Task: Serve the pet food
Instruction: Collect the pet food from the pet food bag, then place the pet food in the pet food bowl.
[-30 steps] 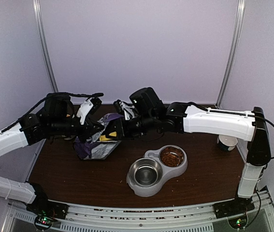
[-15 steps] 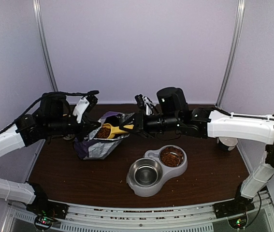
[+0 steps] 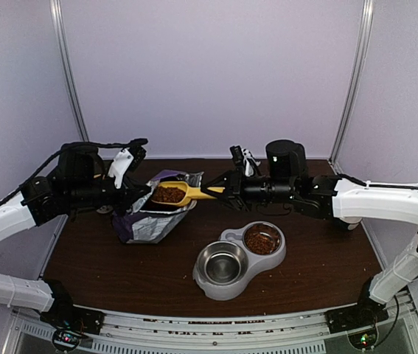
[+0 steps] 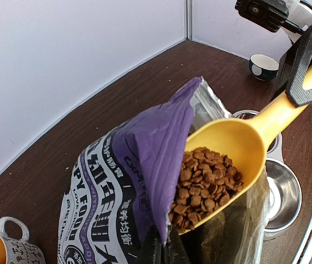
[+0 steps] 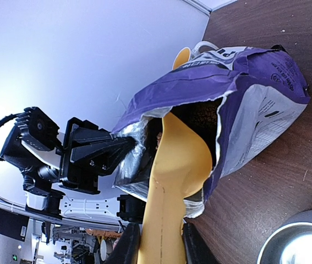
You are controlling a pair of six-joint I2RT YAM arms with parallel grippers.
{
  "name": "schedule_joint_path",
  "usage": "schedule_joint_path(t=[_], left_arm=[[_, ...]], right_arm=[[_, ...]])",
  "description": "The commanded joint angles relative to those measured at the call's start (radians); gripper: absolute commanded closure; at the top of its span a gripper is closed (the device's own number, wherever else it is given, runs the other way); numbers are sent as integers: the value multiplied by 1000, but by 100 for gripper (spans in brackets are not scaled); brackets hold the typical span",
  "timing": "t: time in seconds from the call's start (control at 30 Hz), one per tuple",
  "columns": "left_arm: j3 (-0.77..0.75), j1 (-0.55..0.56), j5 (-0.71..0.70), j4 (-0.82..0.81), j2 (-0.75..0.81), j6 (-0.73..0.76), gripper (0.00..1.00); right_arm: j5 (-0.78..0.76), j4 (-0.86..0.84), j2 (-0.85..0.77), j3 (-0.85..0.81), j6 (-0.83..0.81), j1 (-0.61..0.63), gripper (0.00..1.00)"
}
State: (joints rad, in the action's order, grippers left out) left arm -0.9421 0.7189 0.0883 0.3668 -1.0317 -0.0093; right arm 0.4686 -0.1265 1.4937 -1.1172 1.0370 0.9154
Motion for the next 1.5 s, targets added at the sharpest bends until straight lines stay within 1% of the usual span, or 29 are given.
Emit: schedule_joint_path(t=[0.0, 0.27, 0.47, 0.6, 0.83, 1.07, 1.23, 1.47], left_arm=[[3, -4, -40, -73, 24, -1, 100], [2, -3, -138, -59, 25, -25, 100], [3, -4, -170, -56, 28, -34, 100], [3, -4, -174, -55, 27, -37, 100], [3, -4, -179, -54, 27, -38, 100], [2, -3, -178, -54, 23, -42, 100], [0, -4, -167, -54, 21, -45, 100], [-1, -4, -154, -54, 18, -49, 100]], right_arm=[[13, -96, -71, 38, 34, -24, 100], [19, -116, -133, 120, 66, -50, 100], [33, -151, -174, 178, 100, -64, 100], [43, -174, -188, 200, 117, -64, 100], [90, -261, -202, 230, 176, -64, 100], [93, -288, -233, 241, 200, -66, 100], [105, -391, -234, 271, 256, -75, 100], [83, -420, -245, 281, 280, -79, 100]])
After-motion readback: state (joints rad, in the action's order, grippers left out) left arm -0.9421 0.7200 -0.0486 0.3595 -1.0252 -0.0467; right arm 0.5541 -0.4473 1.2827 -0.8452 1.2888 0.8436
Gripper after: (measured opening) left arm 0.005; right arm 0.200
